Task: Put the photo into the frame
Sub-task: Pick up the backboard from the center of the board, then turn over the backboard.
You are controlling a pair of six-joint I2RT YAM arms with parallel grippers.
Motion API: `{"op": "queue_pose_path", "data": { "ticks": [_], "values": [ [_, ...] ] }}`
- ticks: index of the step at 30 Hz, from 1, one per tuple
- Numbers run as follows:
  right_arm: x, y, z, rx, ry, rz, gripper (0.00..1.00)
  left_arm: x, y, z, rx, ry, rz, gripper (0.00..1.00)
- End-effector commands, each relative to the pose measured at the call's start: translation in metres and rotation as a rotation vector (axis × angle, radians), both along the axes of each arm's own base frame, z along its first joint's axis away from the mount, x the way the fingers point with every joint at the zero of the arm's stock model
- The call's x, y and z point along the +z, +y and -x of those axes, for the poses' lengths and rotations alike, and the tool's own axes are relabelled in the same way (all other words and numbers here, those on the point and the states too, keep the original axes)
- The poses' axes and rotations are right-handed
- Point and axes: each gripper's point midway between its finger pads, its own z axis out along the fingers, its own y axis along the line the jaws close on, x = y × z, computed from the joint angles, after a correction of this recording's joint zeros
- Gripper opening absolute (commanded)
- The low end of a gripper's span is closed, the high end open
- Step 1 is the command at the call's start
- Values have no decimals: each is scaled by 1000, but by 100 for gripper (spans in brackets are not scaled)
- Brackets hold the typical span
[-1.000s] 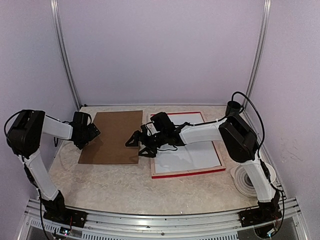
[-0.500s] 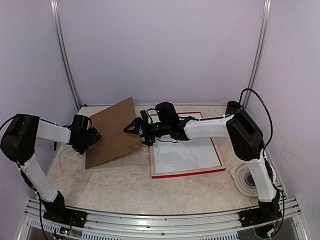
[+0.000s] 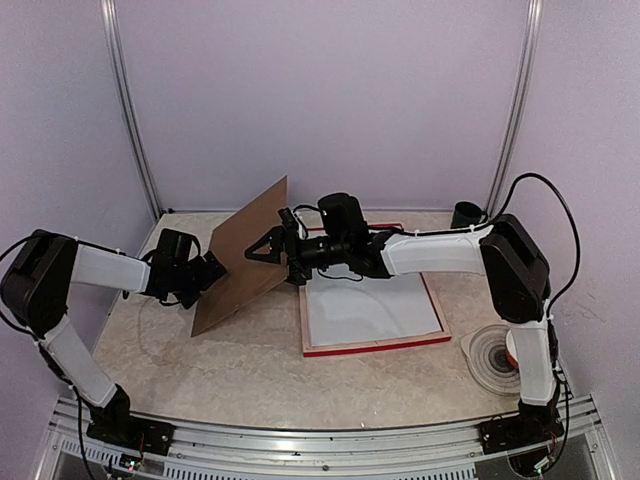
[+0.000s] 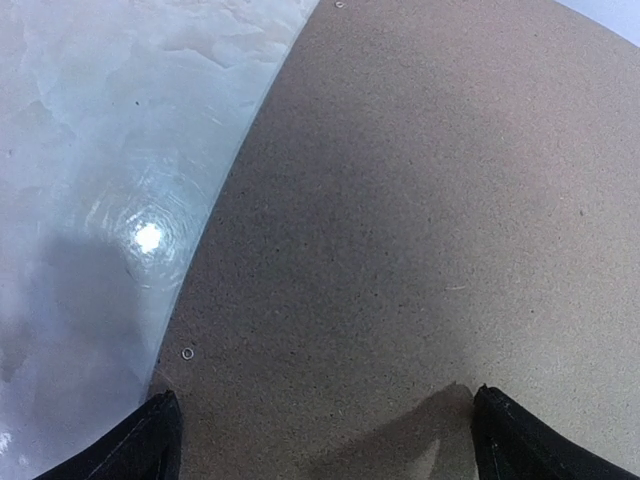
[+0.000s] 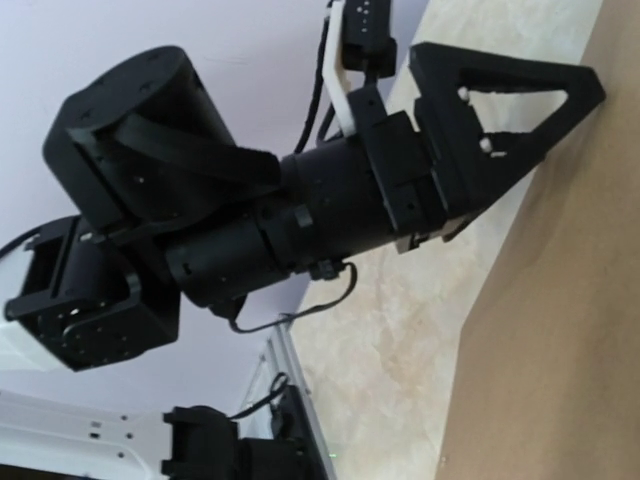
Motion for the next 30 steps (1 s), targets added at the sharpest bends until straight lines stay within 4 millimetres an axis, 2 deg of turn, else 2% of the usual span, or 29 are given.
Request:
{"op": "queue_pose_path", "data": {
  "ticks": [1,8,19,27,30],
  "values": [
    [44,-13,8,-18,-138,-3,99,9,-24,9,-67,-7,67,99],
    [81,-19,11,2,-224,-73,99,22,-47,11,-112,-30,99,99],
    [131,-14,22,43,-317,-147,99,45,-91,17,-186,-97,184,99],
    [142,-5,25,81,-328,-170,99,60,-105,15,-212,-143,236,99],
    [133,-1,23,91,-317,-150,99,64,-102,14,-205,-161,227,99]
  ]
}}
